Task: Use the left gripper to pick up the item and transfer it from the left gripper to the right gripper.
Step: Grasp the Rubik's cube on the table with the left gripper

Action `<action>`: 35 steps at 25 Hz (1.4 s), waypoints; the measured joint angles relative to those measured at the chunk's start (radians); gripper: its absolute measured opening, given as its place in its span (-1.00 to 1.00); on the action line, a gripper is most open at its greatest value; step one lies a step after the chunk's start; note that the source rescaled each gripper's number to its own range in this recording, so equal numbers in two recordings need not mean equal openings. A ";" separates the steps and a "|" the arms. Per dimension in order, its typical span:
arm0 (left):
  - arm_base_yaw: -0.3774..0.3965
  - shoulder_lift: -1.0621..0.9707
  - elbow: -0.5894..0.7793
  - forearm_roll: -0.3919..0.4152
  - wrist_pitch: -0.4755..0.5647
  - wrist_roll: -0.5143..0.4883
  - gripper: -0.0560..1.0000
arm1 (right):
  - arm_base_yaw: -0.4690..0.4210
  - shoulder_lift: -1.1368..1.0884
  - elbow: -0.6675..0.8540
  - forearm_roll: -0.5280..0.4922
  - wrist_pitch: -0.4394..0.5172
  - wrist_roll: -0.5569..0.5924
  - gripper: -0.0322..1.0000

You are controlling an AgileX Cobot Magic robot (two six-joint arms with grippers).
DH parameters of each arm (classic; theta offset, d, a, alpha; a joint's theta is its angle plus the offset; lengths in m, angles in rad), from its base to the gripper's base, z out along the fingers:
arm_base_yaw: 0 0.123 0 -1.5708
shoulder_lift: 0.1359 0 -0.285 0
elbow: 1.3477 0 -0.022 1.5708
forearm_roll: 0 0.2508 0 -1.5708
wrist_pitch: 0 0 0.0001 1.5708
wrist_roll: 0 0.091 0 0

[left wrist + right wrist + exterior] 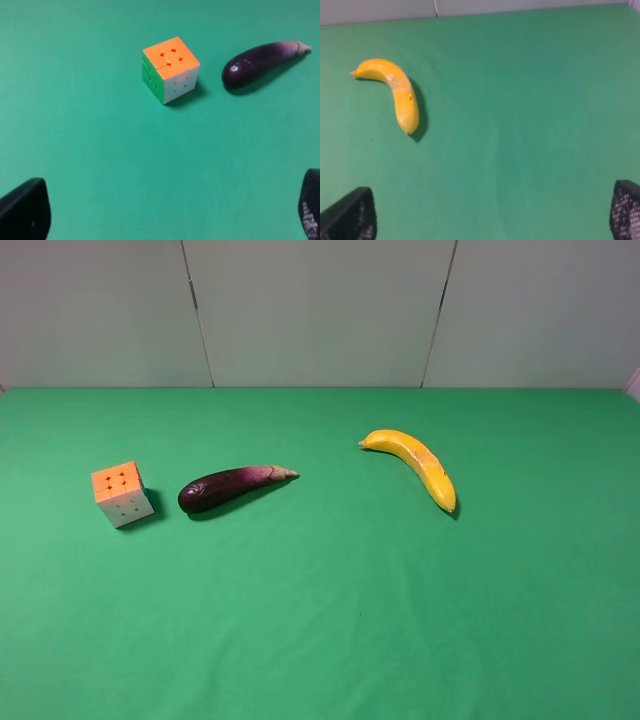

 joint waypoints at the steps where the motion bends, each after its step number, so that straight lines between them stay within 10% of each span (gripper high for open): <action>1: 0.000 0.000 0.000 0.000 0.000 0.000 0.99 | 0.000 0.000 0.000 0.000 0.000 0.000 1.00; 11: 0.000 0.038 -0.022 0.001 0.011 0.000 0.99 | 0.000 0.000 0.000 0.000 0.000 0.000 1.00; 35: 0.000 0.961 -0.333 0.007 -0.114 -0.127 0.99 | 0.000 0.000 0.000 0.000 0.000 0.000 1.00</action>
